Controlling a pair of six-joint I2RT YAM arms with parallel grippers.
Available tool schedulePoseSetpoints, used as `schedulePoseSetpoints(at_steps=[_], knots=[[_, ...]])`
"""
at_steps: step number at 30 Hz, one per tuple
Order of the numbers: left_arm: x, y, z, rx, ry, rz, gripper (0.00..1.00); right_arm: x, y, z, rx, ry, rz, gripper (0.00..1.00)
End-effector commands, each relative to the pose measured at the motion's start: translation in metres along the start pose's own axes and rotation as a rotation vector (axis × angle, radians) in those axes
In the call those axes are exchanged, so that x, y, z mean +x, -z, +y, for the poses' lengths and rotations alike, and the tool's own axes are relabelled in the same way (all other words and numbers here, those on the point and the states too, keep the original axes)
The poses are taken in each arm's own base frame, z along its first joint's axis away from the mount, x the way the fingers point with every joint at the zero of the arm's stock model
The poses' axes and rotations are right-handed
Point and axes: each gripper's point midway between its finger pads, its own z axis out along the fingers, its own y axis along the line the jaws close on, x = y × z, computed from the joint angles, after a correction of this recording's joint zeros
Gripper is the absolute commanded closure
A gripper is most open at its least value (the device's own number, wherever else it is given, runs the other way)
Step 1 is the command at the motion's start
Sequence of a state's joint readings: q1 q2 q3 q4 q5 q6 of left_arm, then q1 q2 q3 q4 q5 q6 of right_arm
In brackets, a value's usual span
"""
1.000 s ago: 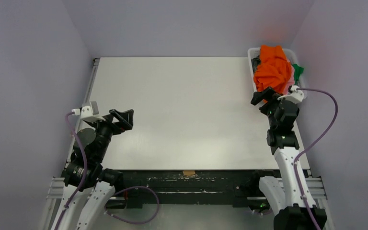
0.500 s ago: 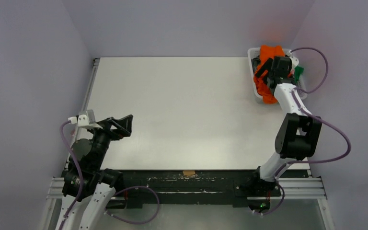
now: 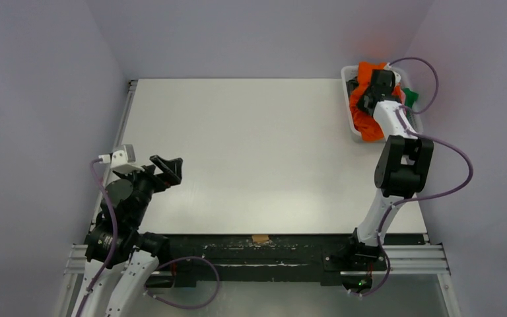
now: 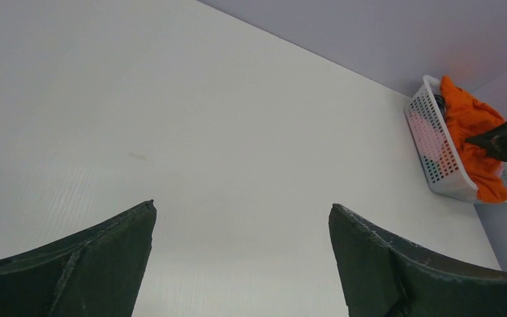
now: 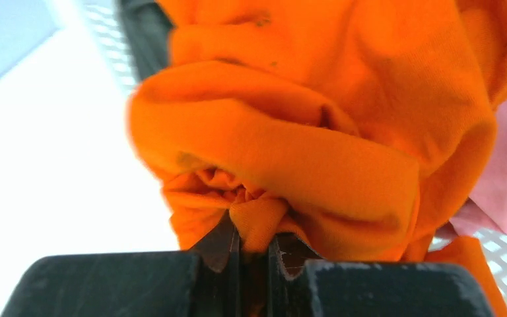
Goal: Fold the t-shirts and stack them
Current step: Grab crumpled tshirt from bin with the right arm, then move the tshirt to the center of the board
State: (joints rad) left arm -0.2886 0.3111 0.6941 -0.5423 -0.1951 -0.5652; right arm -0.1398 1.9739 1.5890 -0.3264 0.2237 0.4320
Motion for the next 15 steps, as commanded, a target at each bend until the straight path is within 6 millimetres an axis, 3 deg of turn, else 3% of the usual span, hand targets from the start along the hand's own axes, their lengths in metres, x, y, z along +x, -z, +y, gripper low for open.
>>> schedulePoseSetpoints(at_steps=[1, 3, 8, 10, 13, 15], knots=[[0.000, 0.001, 0.002, -0.023, 0.006, 0.016, 0.00, -0.091, 0.126, 0.070, -0.290, 0.025, -0.241, 1.00], [0.001, 0.002, 0.003, -0.022, 0.011, 0.014, 0.00, -0.101, 0.184, 0.099, -0.405, 0.039, -0.293, 1.00], [-0.001, 0.007, 0.009, -0.050, 0.028, -0.006, 0.00, -0.074, 0.346, 0.200, -0.900, 0.125, -0.315, 1.00], [-0.003, 0.010, 0.017, -0.090, 0.037, -0.019, 0.00, -0.063, 0.396, 0.225, -1.064, 0.157, -0.312, 1.00], [-0.005, 0.013, 0.025, -0.138, 0.050, -0.033, 0.00, -0.053, 0.441, 0.246, -1.258, 0.175, -0.280, 1.00], [-0.005, 0.014, 0.031, -0.170, 0.060, -0.037, 0.00, -0.048, 0.446, 0.250, -1.301, 0.184, -0.252, 1.00]])
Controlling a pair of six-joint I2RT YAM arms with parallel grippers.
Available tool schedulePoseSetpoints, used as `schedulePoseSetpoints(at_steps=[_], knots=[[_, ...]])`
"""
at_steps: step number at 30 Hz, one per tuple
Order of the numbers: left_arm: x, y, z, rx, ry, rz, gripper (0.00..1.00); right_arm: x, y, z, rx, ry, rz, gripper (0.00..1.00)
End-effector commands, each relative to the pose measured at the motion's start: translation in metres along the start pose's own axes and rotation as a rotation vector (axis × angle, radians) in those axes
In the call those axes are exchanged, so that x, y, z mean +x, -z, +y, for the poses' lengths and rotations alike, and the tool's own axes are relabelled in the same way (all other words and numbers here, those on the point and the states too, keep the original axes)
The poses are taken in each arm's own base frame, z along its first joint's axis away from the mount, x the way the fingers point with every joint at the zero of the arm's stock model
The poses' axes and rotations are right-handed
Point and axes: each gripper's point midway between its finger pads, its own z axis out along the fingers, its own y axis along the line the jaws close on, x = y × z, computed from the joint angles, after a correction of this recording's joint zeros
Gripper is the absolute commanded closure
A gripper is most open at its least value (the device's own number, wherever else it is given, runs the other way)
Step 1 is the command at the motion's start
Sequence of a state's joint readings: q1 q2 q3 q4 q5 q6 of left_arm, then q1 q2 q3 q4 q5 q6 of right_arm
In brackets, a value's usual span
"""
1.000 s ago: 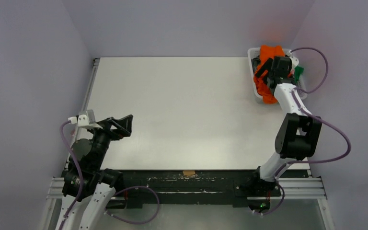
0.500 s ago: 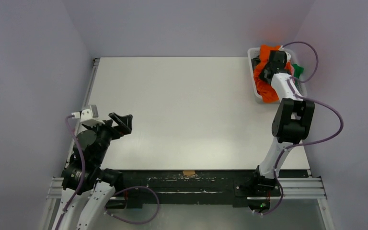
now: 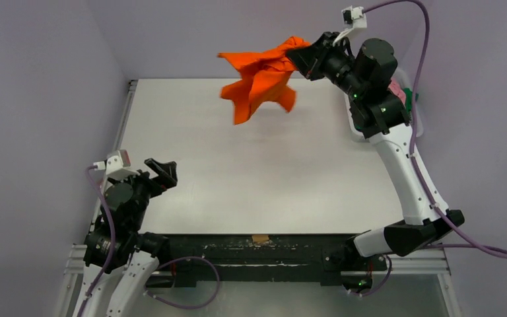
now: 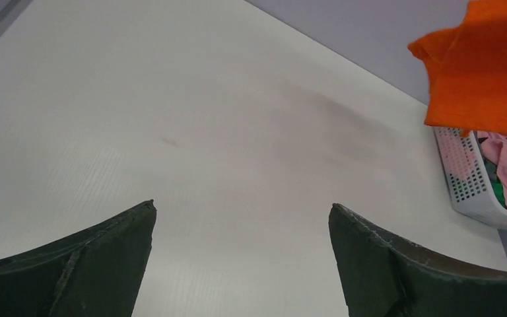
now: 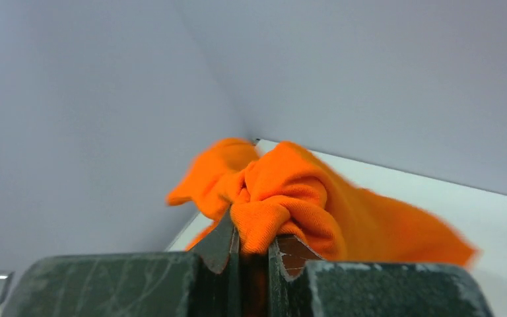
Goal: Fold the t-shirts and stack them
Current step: Move the tshirt to the center of the board
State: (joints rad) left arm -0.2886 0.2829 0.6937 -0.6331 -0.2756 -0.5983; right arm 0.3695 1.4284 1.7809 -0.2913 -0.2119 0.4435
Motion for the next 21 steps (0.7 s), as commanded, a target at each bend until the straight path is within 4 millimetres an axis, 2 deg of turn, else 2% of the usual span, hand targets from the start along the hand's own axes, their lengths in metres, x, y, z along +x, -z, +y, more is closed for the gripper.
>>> schedulePoseSetpoints(at_steps=[1, 3, 5, 7, 8, 10, 11, 12, 14, 15, 18, 21], knots=[[-0.012, 0.006, 0.013, -0.086, 0.048, -0.043, 0.00, 0.007, -0.005, 0.020, -0.145, -0.038, 0.048, 1.00], [-0.012, 0.006, 0.017, -0.110, 0.055, -0.045, 0.00, 0.023, -0.003, 0.003, -0.080, -0.036, 0.063, 1.00], [-0.010, 0.004, 0.018, -0.123, 0.057, -0.036, 0.00, 0.052, 0.003, -0.019, -0.011, -0.041, 0.089, 1.00], [-0.007, 0.002, 0.019, -0.135, 0.055, -0.017, 0.00, 0.109, 0.016, -0.055, 0.095, -0.062, 0.161, 0.97], [-0.005, 0.001, 0.020, -0.146, 0.054, -0.006, 0.00, 0.133, 0.028, -0.071, 0.146, -0.074, 0.177, 0.84], [0.000, -0.003, 0.022, -0.168, 0.058, 0.023, 0.00, 0.186, 0.051, -0.112, 0.317, -0.136, 0.214, 0.49], [0.004, -0.006, 0.022, -0.179, 0.060, 0.044, 0.00, 0.210, 0.067, -0.136, 0.431, -0.153, 0.233, 0.37], [0.010, -0.009, 0.022, -0.187, 0.059, 0.072, 0.00, 0.231, 0.086, -0.159, 0.555, -0.174, 0.242, 0.33], [0.026, -0.018, 0.018, -0.184, 0.058, 0.150, 0.00, 0.260, 0.120, -0.185, 0.708, -0.203, 0.250, 0.31], [0.036, -0.023, 0.014, -0.170, 0.057, 0.200, 0.00, 0.264, 0.130, -0.188, 0.722, -0.199, 0.238, 0.29], [0.072, -0.037, 0.003, -0.144, 0.050, 0.382, 0.00, 0.270, 0.142, -0.174, 0.636, -0.215, 0.224, 0.24], [0.109, -0.048, 0.011, -0.203, 0.049, 0.528, 0.00, 0.277, 0.152, -0.160, 0.564, -0.224, 0.251, 0.22]])
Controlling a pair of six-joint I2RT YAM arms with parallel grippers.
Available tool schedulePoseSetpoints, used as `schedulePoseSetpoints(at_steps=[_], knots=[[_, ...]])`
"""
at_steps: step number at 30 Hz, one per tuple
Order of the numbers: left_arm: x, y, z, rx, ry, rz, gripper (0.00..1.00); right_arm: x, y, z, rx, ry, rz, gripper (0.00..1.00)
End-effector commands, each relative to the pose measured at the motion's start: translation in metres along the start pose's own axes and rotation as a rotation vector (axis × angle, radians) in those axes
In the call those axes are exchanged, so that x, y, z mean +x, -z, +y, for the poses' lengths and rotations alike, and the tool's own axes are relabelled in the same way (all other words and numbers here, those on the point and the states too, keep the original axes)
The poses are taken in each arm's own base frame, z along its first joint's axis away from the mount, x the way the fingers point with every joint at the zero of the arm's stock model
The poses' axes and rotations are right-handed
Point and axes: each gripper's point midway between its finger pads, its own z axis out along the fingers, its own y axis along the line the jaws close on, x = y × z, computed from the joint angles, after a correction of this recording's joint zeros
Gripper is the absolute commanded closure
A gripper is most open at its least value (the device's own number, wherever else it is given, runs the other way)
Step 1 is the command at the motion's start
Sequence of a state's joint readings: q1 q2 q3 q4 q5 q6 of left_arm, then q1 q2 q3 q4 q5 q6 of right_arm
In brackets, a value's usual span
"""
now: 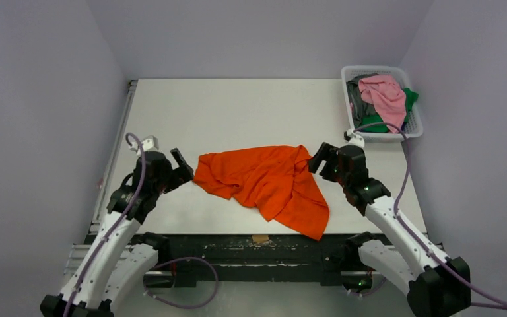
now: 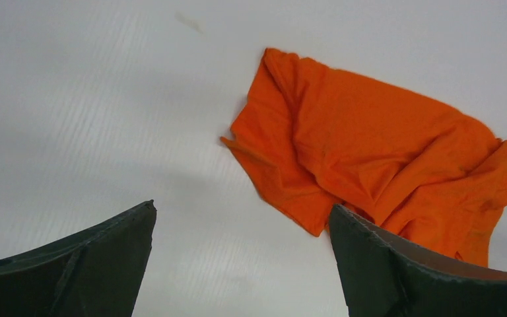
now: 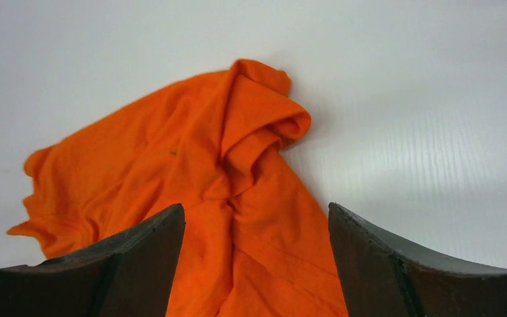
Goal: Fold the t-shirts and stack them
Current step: Move the tshirt to the center of the board, then flatten out the tshirt
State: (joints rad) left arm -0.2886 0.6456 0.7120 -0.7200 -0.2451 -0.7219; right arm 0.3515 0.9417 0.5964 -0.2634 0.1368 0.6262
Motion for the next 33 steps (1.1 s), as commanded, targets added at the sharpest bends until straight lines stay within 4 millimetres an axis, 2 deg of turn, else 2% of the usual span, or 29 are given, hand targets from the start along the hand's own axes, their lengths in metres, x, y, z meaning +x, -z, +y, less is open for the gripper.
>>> schedulePoseSetpoints(at_steps=[1, 4, 9, 13, 18, 21, 22, 24, 26, 29, 31, 33], knots=[[0.041, -0.029, -0.005, -0.029, 0.014, 0.211, 0.00, -0.019, 0.018, 0.023, -0.135, -0.039, -0.101, 0.21], [0.056, -0.051, 0.003, -0.102, 0.014, 0.266, 0.00, 0.006, 0.014, 0.026, -0.187, -0.026, -0.022, 0.19], [0.065, -0.079, 0.001, -0.154, -0.009, 0.332, 0.06, 0.042, 0.004, 0.024, -0.177, 0.020, 0.099, 0.17], [0.076, -0.099, 0.000, -0.184, -0.021, 0.393, 0.14, 0.053, 0.008, 0.025, -0.191, 0.024, 0.119, 0.17], [0.097, -0.122, -0.018, -0.111, -0.013, 0.495, 0.31, 0.063, 0.022, 0.013, -0.152, -0.018, 0.143, 0.17], [0.110, -0.131, -0.028, -0.068, -0.008, 0.558, 0.49, 0.071, 0.029, 0.000, -0.083, -0.064, 0.177, 0.17], [0.113, -0.133, -0.031, -0.054, -0.012, 0.575, 0.63, 0.074, 0.033, -0.006, -0.048, -0.074, 0.199, 0.17], [0.119, -0.137, -0.034, -0.029, -0.018, 0.595, 0.99, 0.084, 0.043, -0.020, 0.048, -0.090, 0.260, 0.18], [0.120, -0.138, -0.034, -0.017, -0.022, 0.591, 1.00, 0.096, 0.054, -0.029, 0.109, -0.075, 0.335, 0.18], [0.114, -0.132, -0.028, -0.032, -0.026, 0.547, 1.00, 0.120, 0.063, -0.032, 0.139, -0.048, 0.423, 0.18], [0.108, -0.123, -0.019, -0.067, -0.021, 0.503, 1.00, 0.137, 0.069, -0.035, 0.169, -0.015, 0.480, 0.18], [0.102, -0.115, -0.003, -0.139, -0.016, 0.455, 1.00, 0.151, 0.076, -0.028, 0.168, 0.029, 0.522, 0.21]])
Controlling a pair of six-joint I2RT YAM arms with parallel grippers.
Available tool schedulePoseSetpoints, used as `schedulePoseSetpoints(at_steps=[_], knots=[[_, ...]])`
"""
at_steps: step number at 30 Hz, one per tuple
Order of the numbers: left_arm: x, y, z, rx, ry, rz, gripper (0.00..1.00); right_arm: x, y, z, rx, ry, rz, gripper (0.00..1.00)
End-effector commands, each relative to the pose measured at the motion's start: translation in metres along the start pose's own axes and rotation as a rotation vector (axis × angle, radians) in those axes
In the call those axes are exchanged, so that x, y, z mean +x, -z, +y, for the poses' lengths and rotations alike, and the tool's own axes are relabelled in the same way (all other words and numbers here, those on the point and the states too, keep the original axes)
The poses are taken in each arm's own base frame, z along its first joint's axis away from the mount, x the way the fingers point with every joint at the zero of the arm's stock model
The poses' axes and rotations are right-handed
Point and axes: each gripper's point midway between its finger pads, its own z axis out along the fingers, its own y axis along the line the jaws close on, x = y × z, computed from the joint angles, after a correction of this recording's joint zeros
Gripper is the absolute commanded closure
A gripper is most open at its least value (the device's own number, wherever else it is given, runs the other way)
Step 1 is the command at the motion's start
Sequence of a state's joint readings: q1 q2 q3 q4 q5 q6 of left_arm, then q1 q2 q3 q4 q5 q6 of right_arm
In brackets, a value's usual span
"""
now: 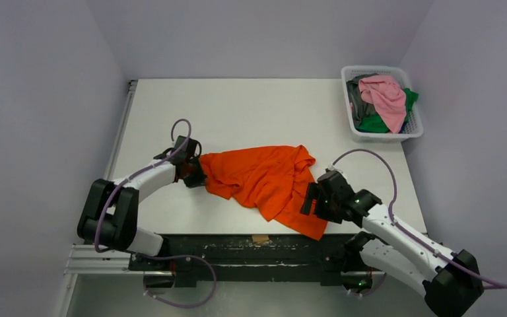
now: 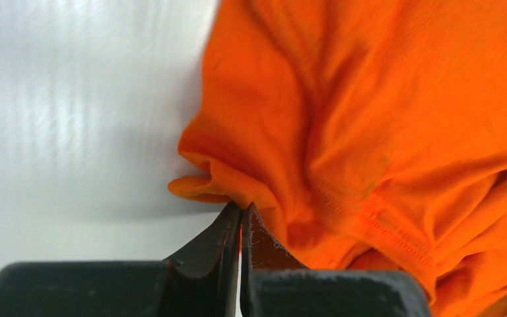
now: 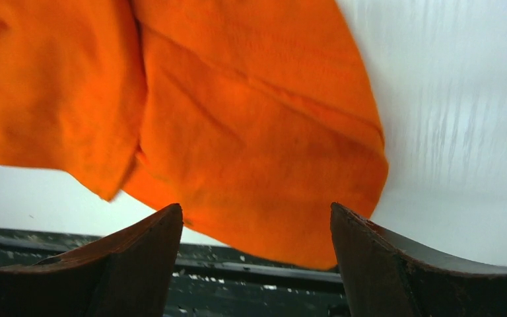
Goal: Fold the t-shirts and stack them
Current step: Flatten out the tshirt
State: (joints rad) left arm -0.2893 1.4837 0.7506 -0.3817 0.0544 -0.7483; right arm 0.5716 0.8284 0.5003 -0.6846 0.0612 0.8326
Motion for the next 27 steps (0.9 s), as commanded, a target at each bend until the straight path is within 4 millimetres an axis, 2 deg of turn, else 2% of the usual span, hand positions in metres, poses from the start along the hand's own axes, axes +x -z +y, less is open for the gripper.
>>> schedulePoseSetpoints(at_steps=[1, 3, 5, 11, 14, 15, 17, 18, 22, 27], knots=[[-0.004, 0.023, 0.027, -0.102, 0.039, -0.107, 1.00, 0.033, 0.009, 0.002, 0.081, 0.036, 0.098, 0.22], [-0.005, 0.031, 0.039, -0.151, 0.057, -0.141, 1.00, 0.042, 0.010, 0.010, 0.108, 0.095, 0.115, 0.22], [-0.005, 0.035, 0.042, -0.160, 0.065, -0.158, 1.00, 0.049, 0.006, 0.009, 0.168, 0.157, 0.122, 0.23], [-0.004, 0.038, 0.042, -0.153, 0.064, -0.161, 1.00, 0.051, -0.026, 0.009, 0.256, 0.199, 0.106, 0.29], [-0.004, 0.040, 0.044, -0.157, 0.063, -0.166, 1.00, 0.059, -0.037, -0.001, 0.326, 0.204, 0.138, 0.35], [-0.003, 0.041, 0.044, -0.154, 0.063, -0.164, 1.00, 0.062, -0.040, -0.003, 0.333, 0.206, 0.154, 0.39], [0.000, 0.042, 0.043, -0.145, 0.064, -0.156, 1.00, 0.062, -0.042, -0.008, 0.355, 0.207, 0.147, 0.82], [0.001, 0.044, 0.043, -0.141, 0.065, -0.153, 1.00, 0.058, -0.041, -0.007, 0.358, 0.203, 0.131, 0.99], [-0.002, 0.069, 0.038, -0.093, 0.072, -0.200, 1.00, 0.030, -0.025, 0.011, 0.320, 0.215, 0.028, 1.00], [-0.016, 0.126, 0.016, 0.048, 0.074, -0.317, 1.00, -0.029, 0.021, 0.052, 0.220, 0.227, -0.160, 1.00]])
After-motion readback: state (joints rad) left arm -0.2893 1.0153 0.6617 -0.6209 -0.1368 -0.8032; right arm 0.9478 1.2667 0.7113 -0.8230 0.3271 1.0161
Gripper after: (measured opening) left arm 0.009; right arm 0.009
